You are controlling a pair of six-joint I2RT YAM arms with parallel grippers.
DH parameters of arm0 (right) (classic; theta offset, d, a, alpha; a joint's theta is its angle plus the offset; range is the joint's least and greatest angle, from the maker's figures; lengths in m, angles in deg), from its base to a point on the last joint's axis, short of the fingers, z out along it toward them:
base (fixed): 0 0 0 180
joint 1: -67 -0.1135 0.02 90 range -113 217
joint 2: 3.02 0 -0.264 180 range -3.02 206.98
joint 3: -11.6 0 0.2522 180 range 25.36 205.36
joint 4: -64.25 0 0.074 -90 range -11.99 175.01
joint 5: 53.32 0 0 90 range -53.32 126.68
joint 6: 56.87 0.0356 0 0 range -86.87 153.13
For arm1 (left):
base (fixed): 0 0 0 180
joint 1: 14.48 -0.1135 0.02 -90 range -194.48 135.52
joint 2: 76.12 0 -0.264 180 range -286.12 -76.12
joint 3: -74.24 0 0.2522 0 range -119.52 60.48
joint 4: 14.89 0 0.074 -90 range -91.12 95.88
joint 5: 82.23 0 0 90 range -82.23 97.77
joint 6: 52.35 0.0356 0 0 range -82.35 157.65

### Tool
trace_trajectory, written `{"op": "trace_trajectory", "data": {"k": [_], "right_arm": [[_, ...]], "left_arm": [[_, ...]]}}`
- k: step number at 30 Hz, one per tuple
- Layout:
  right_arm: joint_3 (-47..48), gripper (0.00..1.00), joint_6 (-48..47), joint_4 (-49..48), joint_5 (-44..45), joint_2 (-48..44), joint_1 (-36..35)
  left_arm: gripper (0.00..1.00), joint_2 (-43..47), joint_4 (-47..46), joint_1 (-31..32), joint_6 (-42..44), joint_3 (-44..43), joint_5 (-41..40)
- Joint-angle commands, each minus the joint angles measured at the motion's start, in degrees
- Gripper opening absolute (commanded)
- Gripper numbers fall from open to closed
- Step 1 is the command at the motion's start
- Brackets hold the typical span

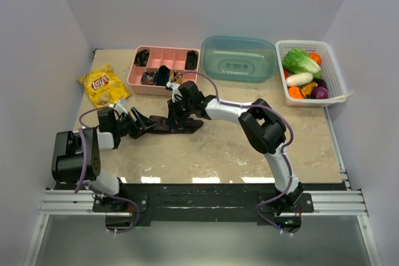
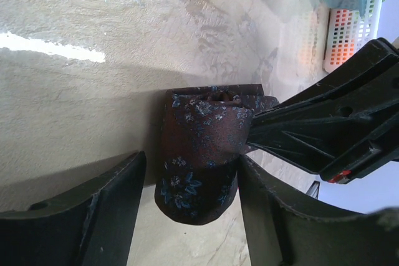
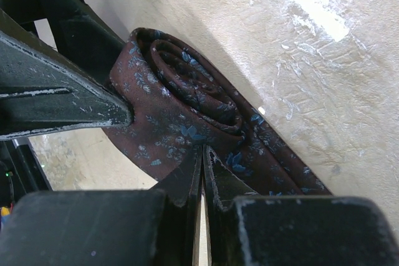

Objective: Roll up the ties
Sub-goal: Roll the tie at the center of the board.

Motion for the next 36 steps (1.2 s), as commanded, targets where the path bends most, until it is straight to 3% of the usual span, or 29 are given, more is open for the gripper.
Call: {"op": "trace_trajectory", "data": {"k": [1, 13, 21, 29, 36], "right_arm": [[1.2, 0.06, -0.2, -0.9, 0.3, 0.7, -0.3], [2.5, 0.06, 0.6, -1.2, -0.6, 1.4, -0.3], [3.0, 0.06, 0.8, -1.3, -1.2, 1.7, -0.3], [3.2, 0.06, 1.1, -1.6, -1.7, 1.9, -0.4], [2.7, 0.06, 1.1, -1.6, -1.3, 1.4, -0.4]], "left_arm": [[0.63, -1.7, -3.3, 0.9, -0.2, 0.3, -0.8], [0.50, -3.1, -5.8, 4.5, -0.1, -1.9, -1.0], [0.31, -1.8, -3.4, 6.6, 1.2, -5.5, -1.0], [0.24, -0.5, 12.4, 11.1, 8.8, -13.4, -5.2], [0.22, -0.5, 24.1, 14.7, 14.2, -21.3, -13.5]]}}
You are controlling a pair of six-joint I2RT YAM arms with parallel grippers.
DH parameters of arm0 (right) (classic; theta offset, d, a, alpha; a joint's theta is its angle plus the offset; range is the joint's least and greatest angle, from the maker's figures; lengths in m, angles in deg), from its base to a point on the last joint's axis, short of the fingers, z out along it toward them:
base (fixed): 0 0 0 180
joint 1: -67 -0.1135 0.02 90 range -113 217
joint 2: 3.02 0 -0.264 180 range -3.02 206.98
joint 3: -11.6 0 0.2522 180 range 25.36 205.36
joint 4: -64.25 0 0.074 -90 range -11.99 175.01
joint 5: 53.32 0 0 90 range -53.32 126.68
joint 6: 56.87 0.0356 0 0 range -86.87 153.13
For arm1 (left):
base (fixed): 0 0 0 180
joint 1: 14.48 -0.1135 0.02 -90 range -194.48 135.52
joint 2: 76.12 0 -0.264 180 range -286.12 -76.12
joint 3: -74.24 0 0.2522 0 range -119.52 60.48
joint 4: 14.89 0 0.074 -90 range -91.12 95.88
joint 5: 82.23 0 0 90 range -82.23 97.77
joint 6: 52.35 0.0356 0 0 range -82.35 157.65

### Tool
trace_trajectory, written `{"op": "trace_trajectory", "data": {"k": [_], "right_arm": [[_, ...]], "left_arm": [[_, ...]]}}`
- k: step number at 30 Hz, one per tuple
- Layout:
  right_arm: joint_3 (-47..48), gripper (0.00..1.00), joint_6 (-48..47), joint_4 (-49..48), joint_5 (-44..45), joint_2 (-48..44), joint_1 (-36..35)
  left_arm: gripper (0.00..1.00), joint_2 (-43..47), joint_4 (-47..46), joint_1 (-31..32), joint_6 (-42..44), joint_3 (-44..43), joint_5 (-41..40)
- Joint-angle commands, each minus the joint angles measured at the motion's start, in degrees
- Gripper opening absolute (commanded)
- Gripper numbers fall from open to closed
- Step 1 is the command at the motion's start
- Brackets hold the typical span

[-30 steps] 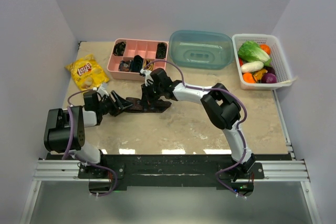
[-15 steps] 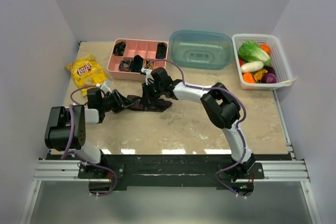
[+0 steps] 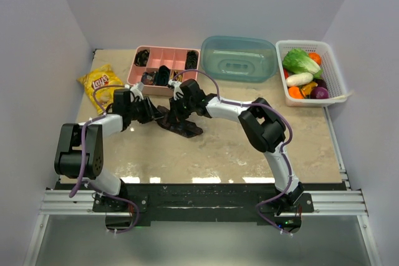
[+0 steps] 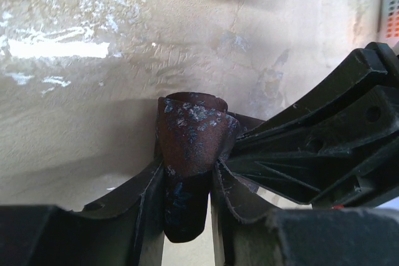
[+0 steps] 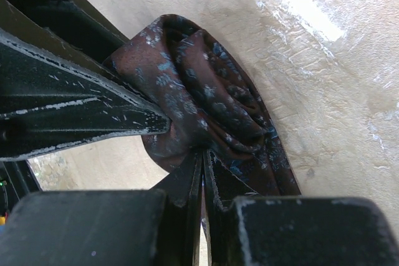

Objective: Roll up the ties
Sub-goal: Roll the tie at the center of the board.

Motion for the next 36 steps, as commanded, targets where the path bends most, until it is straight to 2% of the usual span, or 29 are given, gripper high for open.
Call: {"op": "trace_trajectory", "data": {"k": [1, 7, 18, 28, 36], "right_arm": [[1.5, 0.06, 0.7, -1.7, -1.3, 0.1, -1.5], [0.4, 0.06, 0.5, -1.6, -0.6, -1.7, -1.3], [-2.3, 0.06, 0.0, -0.6, 1.6, -6.8, 0.3], [-5.2, 0.06, -0.6, 0.1, 3.4, -9.3, 2.8], [-5.2, 0.06, -1.8, 3.7, 6.8, -10.0, 4.5]], "left_arm": [[0.22, 1.8, 10.8, 3.2, 5.4, -5.8, -4.3], [0.21, 2.1, 20.2, 6.3, 9.6, -11.3, -13.8], [0.18, 5.7, 28.6, 11.8, 11.3, -15.4, -31.8], [0.18, 4.5, 36.7, 17.9, 11.2, -18.8, -49.2], [0.11, 4.6, 42.2, 20.7, 10.5, -22.0, -60.2]]}}
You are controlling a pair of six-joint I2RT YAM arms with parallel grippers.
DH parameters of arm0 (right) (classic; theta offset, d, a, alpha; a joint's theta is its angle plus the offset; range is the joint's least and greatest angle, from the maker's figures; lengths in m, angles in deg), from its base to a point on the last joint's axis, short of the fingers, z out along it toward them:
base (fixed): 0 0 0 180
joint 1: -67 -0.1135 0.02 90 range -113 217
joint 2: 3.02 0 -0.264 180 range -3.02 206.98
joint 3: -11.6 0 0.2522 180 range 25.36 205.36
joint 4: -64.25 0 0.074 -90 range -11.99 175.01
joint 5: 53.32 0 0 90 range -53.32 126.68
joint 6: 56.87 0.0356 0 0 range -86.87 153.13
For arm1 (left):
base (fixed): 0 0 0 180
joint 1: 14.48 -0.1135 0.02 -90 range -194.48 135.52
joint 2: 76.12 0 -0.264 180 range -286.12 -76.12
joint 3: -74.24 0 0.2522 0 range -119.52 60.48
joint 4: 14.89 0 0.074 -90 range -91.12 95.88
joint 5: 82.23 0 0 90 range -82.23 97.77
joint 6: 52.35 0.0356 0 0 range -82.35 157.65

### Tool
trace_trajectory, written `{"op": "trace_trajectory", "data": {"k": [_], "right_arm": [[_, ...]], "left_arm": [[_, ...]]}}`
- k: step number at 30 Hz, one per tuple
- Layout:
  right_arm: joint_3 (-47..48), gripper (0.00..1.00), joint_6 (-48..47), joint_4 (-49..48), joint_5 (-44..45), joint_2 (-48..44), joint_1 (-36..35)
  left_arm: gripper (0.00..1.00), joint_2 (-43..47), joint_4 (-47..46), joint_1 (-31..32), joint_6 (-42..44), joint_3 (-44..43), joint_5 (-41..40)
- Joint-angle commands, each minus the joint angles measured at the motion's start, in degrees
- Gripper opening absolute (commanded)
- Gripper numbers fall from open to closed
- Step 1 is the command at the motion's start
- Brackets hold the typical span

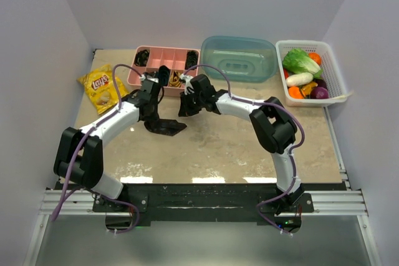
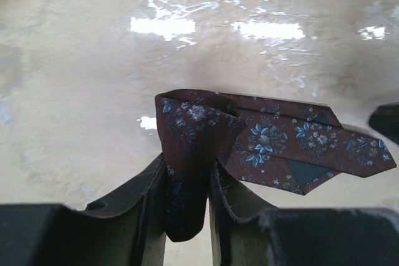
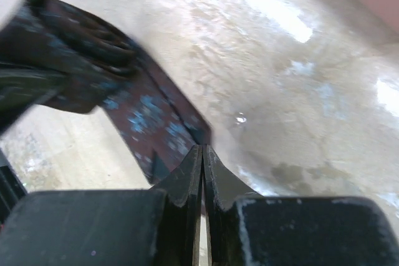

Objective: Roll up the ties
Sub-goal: Roll the tie at the center of the board.

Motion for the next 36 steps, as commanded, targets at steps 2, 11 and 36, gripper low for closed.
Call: {"op": "trace_trajectory", "data": {"k": [2, 11, 36], "right_arm": [[-0.7, 0.06, -1.2, 1.4, 2.3, -3.9, 0.9], [-1.2, 0.06, -1.1, 1.4, 2.4, -3.9, 1.1], [-3.1, 0.06, -0.6, 0.2, 0.2, -3.1, 3.0]], "left_arm": [[0.11, 0.6, 4.3, 2.1, 0.1, -4.2, -11.6], [0.11, -5.3, 6.8, 6.9, -2.8, -5.2, -20.1], [0.42, -15.5, 1.7, 15.1, -4.7, -9.8, -12.8]]}}
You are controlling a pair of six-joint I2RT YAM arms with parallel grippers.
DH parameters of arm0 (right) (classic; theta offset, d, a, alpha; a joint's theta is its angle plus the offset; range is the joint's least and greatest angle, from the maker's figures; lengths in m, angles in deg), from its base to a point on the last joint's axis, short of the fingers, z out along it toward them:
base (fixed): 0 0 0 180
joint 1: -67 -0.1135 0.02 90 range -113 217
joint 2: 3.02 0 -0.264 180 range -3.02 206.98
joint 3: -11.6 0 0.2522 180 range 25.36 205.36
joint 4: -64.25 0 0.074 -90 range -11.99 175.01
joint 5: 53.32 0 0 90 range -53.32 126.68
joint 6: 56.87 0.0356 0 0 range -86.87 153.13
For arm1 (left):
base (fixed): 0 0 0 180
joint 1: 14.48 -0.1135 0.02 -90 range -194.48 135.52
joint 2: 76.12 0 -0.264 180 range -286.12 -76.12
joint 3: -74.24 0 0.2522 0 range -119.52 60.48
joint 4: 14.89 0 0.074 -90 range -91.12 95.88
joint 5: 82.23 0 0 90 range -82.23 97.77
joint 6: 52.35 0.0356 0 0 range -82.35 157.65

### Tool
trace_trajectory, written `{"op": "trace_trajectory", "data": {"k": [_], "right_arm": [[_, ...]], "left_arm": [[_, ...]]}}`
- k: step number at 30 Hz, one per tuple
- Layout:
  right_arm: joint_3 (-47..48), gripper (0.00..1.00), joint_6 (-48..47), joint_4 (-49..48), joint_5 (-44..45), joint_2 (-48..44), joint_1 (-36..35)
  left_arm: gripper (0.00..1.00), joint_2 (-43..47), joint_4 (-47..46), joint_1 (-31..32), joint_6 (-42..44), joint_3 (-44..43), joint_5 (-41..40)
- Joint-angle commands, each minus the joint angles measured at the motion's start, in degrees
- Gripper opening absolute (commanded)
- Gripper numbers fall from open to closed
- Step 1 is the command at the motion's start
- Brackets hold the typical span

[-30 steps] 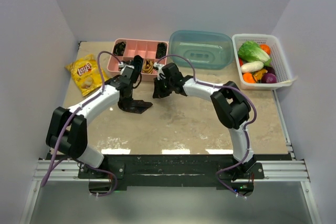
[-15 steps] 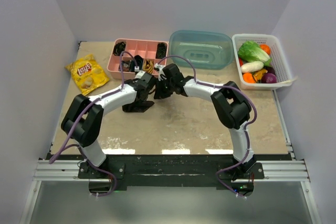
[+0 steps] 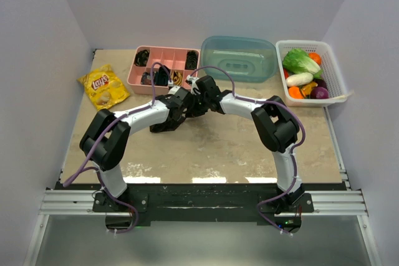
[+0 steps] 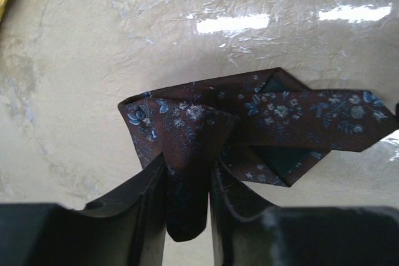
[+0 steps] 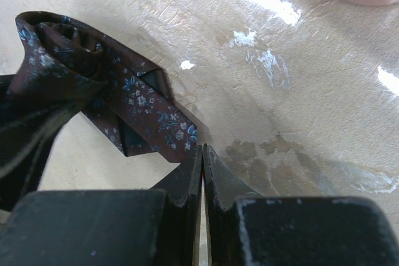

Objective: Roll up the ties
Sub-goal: Roll the tie at the center of the board.

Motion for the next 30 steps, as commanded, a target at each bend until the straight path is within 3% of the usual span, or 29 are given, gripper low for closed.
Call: {"op": "trace_trajectory", "data": {"k": [1, 9, 21, 27, 30], "right_arm": [[-0.1, 0.06, -0.4, -0.9, -1.3, -2.6, 0.4], [-0.2, 0.06, -0.3, -0.8, -1.6, -2.5, 0.5], [1.2, 0.06, -0.6, 2.5, -3.2, -3.3, 0.6], [2.4, 0.06, 0.1, 4.2, -4.8, -3.4, 0.5], [3.7, 0.06, 0.4, 5.2, -4.9, -4.0, 0.4]], "left_arm": [[0.50, -0.3, -4.5, 0.4, -0.5, -1.4, 6.5], [0.70, 2.4, -6.2, 0.4, 0.7, -2.0, 12.9], [0.83, 7.5, -8.0, -0.3, 0.3, -3.3, 23.2], [0.87, 11.1, -10.1, -5.0, -0.4, -3.0, 33.2], [0.87, 13.2, -10.5, -10.6, -0.2, -2.3, 38.2]]}}
